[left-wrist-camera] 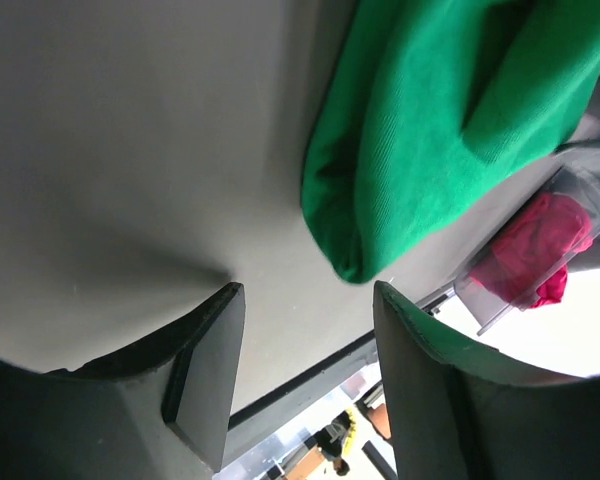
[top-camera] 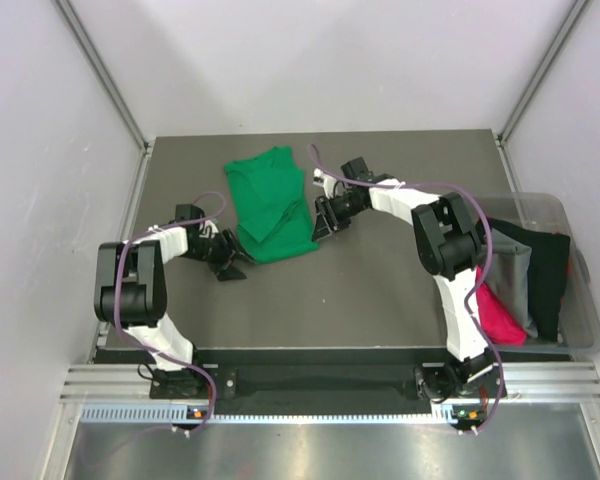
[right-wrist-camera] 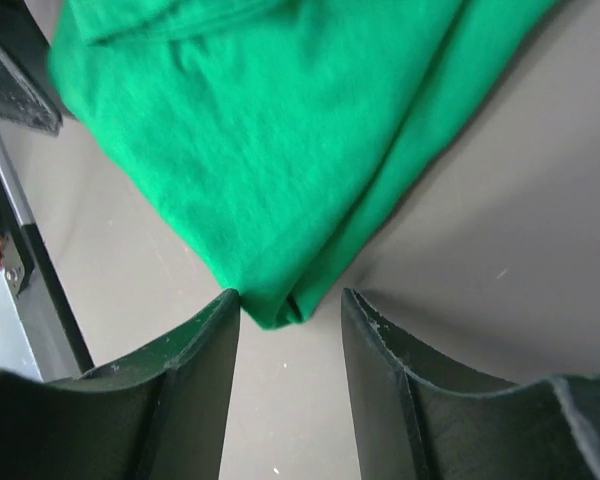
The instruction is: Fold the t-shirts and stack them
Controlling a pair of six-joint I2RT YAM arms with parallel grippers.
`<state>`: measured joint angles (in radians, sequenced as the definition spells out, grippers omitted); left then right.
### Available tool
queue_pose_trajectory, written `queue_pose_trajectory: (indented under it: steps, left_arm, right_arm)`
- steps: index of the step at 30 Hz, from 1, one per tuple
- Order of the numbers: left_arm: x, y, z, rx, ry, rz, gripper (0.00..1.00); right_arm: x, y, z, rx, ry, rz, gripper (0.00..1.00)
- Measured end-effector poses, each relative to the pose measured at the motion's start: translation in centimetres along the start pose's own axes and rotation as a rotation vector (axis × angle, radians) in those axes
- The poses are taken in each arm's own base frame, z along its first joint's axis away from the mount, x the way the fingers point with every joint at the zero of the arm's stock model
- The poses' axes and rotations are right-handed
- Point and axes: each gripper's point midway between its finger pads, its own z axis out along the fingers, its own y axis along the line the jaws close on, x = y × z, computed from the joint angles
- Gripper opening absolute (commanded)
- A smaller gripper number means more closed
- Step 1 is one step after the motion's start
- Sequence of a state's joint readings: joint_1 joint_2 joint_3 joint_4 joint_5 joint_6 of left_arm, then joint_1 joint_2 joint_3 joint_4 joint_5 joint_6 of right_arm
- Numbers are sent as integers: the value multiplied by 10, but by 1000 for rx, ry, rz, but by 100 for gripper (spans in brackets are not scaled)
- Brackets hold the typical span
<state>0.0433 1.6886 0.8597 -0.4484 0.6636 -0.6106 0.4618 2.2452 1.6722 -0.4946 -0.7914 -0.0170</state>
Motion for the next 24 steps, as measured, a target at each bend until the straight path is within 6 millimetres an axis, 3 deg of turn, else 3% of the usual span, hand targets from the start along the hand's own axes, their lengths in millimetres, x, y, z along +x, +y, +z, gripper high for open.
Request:
queue_pose_trajectory:
  steps: [3, 10, 24]
  left_arm:
    - [-4, -2, 2, 0, -3, 0, 58]
    - [-13, -7, 7, 7, -11, 7, 56]
    - [-25, -13, 18, 15, 3, -1, 41]
  right_arm:
    - [11, 0, 2, -10, 20, 24, 46]
    - [13, 1, 3, -23, 21, 26, 46]
    - [14, 3, 4, -38, 18, 39, 46]
